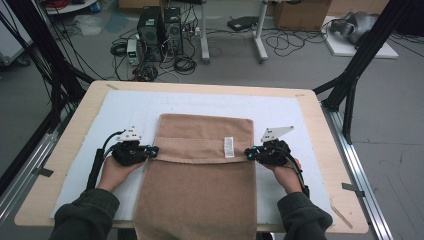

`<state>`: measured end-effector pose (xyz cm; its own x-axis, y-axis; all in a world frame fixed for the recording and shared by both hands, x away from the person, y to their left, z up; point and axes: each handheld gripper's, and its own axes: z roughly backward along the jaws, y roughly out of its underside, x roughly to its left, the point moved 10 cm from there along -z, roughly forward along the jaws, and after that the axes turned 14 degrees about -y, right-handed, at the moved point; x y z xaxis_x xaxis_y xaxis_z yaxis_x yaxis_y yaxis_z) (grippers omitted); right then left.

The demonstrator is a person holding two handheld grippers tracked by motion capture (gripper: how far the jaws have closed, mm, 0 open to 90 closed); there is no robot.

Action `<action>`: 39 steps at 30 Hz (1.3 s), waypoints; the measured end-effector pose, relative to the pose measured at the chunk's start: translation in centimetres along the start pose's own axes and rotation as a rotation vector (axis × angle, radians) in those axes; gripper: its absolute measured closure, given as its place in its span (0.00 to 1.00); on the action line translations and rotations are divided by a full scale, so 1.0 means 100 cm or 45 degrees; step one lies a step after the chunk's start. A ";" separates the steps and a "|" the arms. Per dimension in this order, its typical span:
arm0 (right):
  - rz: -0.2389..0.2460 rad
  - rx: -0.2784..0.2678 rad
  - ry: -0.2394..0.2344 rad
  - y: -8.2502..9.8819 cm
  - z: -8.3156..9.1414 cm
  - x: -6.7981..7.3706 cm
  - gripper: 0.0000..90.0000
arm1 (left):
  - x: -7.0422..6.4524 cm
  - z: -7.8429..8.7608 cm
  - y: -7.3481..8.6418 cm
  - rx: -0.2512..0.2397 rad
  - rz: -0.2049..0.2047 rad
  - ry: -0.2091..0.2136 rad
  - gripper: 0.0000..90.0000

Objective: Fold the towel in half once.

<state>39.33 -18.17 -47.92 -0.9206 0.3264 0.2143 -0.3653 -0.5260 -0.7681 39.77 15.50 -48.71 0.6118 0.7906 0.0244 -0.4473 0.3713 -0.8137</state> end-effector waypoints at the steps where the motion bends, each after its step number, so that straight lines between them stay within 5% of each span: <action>1: 0.004 -0.005 0.001 -0.001 0.001 0.001 0.95 | 0.000 0.004 -0.002 -0.010 0.005 -0.001 0.96; 11: 0.081 -0.031 -0.014 -0.013 0.015 0.030 0.94 | -0.014 0.036 -0.006 -0.058 -0.081 -0.017 0.96; 27: 0.237 -0.037 -0.129 0.010 0.030 0.120 0.94 | -0.060 0.097 0.034 -0.104 -0.160 0.011 0.96; 30: 0.276 -0.071 -0.132 0.012 0.030 0.134 0.79 | -0.069 0.104 0.042 -0.110 -0.184 0.064 0.86; 35: 0.233 -0.107 -0.115 0.012 0.030 0.121 0.67 | -0.060 0.094 0.036 -0.115 -0.162 0.027 0.65; 39: 0.182 -0.039 -0.010 0.011 0.025 0.085 0.63 | -0.048 0.073 0.018 -0.125 -0.139 -0.004 0.60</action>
<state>30.73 -17.91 -45.47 -0.9640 0.2439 0.1061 -0.2263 -0.5423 -0.8091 31.27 15.93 -46.06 0.6510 0.7498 0.1179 -0.3120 0.4059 -0.8590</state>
